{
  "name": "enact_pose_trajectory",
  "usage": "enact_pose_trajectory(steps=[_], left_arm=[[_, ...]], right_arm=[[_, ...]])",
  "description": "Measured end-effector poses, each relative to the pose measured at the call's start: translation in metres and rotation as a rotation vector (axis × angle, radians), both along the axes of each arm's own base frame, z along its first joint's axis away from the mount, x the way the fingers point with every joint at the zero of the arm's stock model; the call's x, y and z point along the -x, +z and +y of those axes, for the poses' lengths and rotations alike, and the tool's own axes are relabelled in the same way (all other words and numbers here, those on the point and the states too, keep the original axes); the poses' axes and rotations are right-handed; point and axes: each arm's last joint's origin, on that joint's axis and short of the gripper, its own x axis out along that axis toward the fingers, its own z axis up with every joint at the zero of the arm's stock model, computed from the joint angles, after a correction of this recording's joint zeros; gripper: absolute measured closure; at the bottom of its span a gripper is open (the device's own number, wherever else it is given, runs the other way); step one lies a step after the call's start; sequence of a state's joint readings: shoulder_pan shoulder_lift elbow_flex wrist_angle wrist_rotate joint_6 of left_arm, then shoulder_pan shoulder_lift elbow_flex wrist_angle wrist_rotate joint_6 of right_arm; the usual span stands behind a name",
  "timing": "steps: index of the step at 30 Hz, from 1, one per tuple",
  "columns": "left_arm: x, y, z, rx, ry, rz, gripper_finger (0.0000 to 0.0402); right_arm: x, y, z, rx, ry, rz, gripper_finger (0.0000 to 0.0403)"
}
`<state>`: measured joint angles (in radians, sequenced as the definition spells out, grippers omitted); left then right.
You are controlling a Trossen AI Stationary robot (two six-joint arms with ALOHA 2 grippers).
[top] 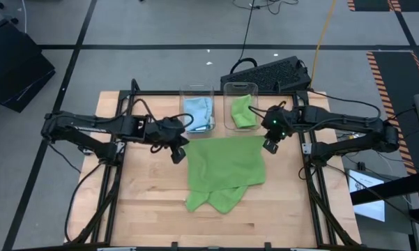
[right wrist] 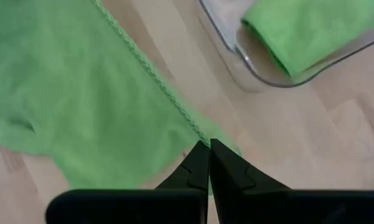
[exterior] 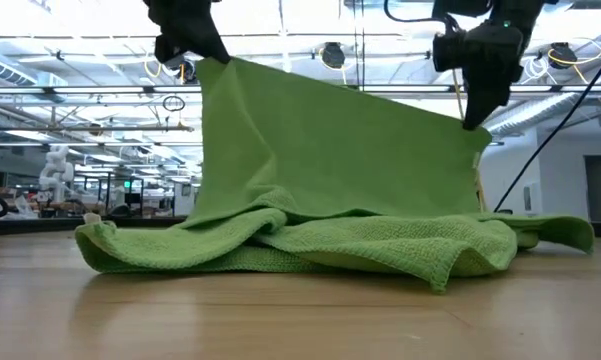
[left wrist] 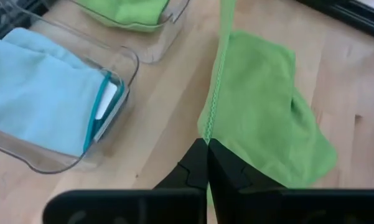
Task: Fold microfiber towels
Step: Fold the left green microfiber towel
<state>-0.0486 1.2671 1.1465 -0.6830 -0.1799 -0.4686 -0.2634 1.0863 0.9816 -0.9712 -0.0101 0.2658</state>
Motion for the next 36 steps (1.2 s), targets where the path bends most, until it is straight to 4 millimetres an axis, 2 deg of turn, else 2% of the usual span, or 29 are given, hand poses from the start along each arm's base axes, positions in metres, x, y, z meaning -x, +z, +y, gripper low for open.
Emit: enact_pose_trajectory(steps=[6,10,20,27,33,36], left_arm=[[-0.011,-0.016,-0.009,0.014,-0.044,0.080,0.0398],[-0.017,-0.022,-0.019,0.032,-0.066,0.088,0.0394],[-0.030,-0.042,-0.046,0.046,-0.136,0.143,0.0394],[-0.042,-0.063,-0.063,0.075,-0.193,0.201,0.0394],[-0.043,-0.068,-0.071,0.068,-0.220,0.218,0.0398],[-0.044,-0.069,-0.071,0.066,-0.218,0.215,0.0388]], right_arm=[[-0.002,-0.005,0.002,-0.083,0.038,-0.039,0.0403],[-0.001,-0.014,0.010,-0.206,0.059,-0.032,0.0403],[0.001,-0.055,0.030,-0.458,0.017,-0.003,0.0403],[0.001,-0.074,0.042,-0.582,0.001,-0.007,0.0403],[0.003,-0.086,0.054,-0.650,0.003,0.009,0.0403],[0.003,-0.090,0.057,-0.661,0.002,0.006,0.0403]])
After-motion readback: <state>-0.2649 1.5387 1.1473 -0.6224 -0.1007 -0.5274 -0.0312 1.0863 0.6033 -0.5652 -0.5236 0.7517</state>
